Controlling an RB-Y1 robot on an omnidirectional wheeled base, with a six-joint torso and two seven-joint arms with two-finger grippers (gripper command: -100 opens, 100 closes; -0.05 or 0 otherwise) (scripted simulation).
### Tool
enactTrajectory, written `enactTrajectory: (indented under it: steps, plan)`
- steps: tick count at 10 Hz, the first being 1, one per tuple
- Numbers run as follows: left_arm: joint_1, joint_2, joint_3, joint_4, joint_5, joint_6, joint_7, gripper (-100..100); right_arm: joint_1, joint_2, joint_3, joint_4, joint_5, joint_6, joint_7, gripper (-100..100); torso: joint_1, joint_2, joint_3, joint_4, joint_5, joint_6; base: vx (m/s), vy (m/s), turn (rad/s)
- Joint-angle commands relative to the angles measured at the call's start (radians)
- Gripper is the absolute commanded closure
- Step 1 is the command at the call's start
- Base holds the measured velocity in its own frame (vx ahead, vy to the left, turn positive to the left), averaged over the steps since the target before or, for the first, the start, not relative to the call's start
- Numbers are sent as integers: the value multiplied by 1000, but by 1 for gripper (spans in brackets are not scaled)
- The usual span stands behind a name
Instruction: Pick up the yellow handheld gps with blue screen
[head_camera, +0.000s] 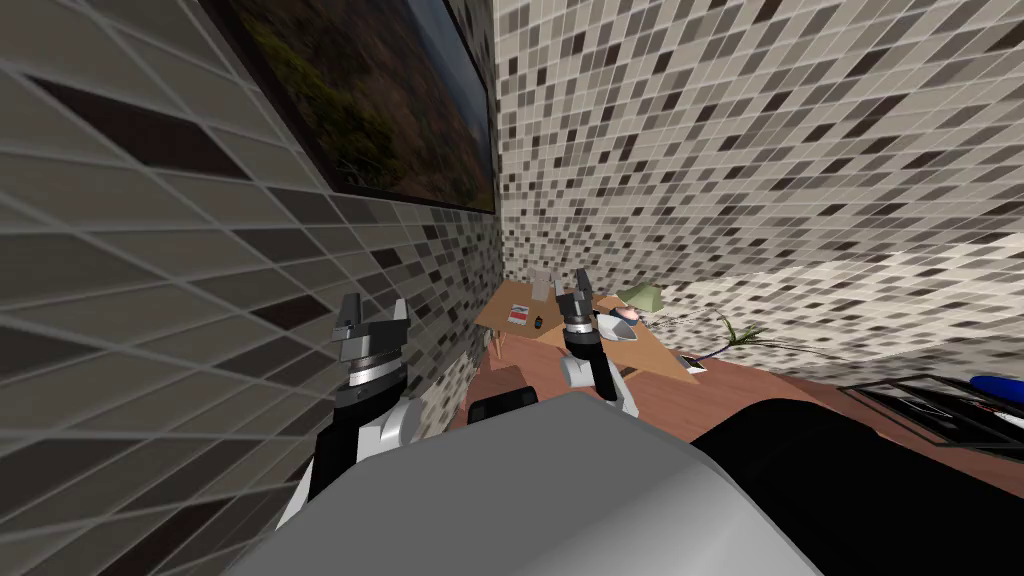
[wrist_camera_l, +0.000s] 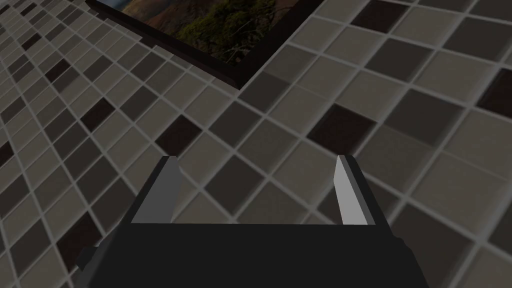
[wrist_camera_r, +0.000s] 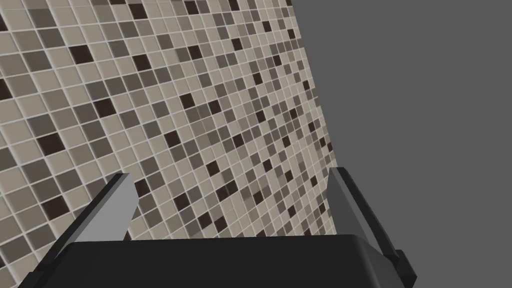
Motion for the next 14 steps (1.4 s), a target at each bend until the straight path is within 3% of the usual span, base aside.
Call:
enactTrajectory:
  steps: [1,7,14]
  plan:
    - [0,0,0,0,0,0,0,0,5,-28,9,41,-25,-15,-37,-100,0,0,0,0,0,0,-20,-70,197]
    - [0,0,0,0,0,0,0,0,15,-95,49,204,-131,-72,-177,-100,-11,2,1,0,-3,0,-33,-144,204]
    - [0,0,0,0,0,0,0,0,19,-145,93,390,-237,-126,-325,-100,-9,1,0,0,-2,0,-35,-99,163]
